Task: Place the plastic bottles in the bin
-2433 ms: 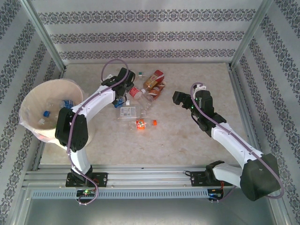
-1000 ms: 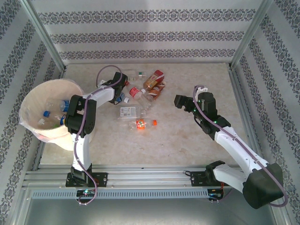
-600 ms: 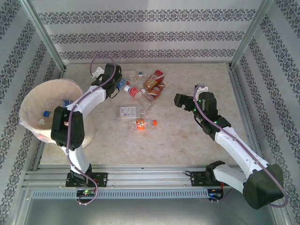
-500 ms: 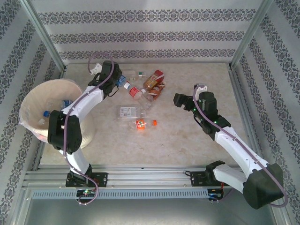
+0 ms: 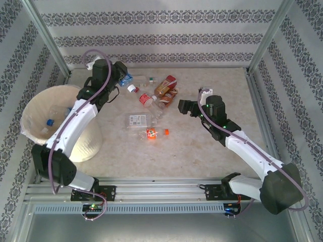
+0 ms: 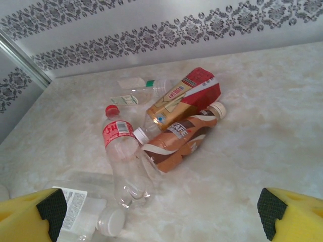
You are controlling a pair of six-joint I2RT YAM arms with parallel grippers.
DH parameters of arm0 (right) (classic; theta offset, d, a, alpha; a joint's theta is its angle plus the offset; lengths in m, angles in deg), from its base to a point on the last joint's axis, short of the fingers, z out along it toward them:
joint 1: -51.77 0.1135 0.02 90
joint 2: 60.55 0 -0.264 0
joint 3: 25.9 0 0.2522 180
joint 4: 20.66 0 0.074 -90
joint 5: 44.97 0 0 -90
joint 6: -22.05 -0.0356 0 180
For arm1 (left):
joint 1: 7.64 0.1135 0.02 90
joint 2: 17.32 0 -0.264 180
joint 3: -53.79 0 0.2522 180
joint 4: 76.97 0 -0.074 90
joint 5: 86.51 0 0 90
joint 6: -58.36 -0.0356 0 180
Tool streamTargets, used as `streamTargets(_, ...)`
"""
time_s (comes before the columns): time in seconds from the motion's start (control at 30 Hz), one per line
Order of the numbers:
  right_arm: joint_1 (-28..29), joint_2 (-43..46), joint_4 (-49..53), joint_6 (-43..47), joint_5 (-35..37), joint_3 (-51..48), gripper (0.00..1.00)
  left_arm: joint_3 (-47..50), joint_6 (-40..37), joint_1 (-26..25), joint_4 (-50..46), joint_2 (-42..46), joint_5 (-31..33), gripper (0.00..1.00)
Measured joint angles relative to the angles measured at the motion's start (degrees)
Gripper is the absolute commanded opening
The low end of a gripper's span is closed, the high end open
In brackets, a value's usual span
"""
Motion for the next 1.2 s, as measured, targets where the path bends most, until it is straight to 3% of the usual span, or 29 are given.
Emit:
streamTargets(0.27,1.01,-3.91,-2.36,0.31,0.15,2.40,0.98,-7.54,-10.58,0.76,-12.22,10.62,5.42,0.51)
streamTargets(0.53,1.09,-4.81,-5.14,0.24,2.34,2.43,0.98,-11.82,-19.12,1.07,-24.85,19.87,19.58,0.51)
streamTargets(0.77,1.11,-6.75,-6.36,-0.90,3.15,3.08,0.98,-13.57,-21.53,4.13,-35.39,21.53,30.23,0.51)
streamTargets(1.0,1.11,-7.13,-6.78,-1.68,3.48,3.21,0.98,-9.05,-21.46,15.61,-41.83,23.04,26.03,0.52)
streamTargets(1.2,1.11,-7.65,-6.78,-1.97,4.68,3.26,0.98,-6.14,-21.49,18.62,-44.92,23.96,19.85,0.56)
